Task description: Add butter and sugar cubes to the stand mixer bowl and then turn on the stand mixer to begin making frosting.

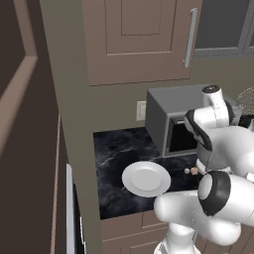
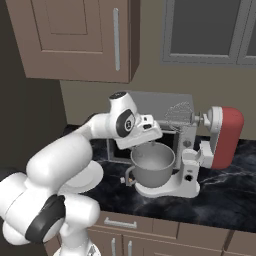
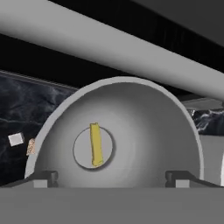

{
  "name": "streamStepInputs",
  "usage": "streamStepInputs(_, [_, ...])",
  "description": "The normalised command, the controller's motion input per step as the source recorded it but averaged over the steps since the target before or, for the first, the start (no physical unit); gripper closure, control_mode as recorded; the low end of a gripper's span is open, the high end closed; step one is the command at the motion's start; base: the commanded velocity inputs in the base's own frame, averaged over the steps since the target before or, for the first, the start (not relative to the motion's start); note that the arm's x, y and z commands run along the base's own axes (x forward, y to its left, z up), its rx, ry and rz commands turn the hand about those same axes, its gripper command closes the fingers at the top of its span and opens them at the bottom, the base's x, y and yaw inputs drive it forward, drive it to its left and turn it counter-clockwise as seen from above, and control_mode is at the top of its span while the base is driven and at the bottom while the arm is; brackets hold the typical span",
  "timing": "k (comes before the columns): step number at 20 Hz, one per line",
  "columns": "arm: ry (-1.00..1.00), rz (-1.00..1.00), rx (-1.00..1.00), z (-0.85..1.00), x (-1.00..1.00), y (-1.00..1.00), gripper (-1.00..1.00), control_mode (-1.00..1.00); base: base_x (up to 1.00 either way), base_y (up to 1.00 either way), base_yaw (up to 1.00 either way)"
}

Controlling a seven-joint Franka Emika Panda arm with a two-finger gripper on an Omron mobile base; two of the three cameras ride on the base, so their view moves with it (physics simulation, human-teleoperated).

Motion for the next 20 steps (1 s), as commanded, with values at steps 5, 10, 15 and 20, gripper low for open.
streamStepInputs(5, [-0.18,-0.08,-0.11,0.18,-0.24,0.6,-1.0,-1.0,0.0,0.0,0.0])
streamStepInputs(10, [-0.09,-0.17,-0.04,-0.03,-0.27,0.48,-1.0,-1.0,0.0,0.0,0.0])
streamStepInputs(15, [-0.08,-0.24,0.0,-0.16,-0.21,0.21,-1.0,-1.0,0.0,0.0,0.0])
streamStepInputs(20, [-0.05,-0.29,0.0,-0.19,-0.16,0.1,-1.0,-1.0,0.0,0.0,0.0])
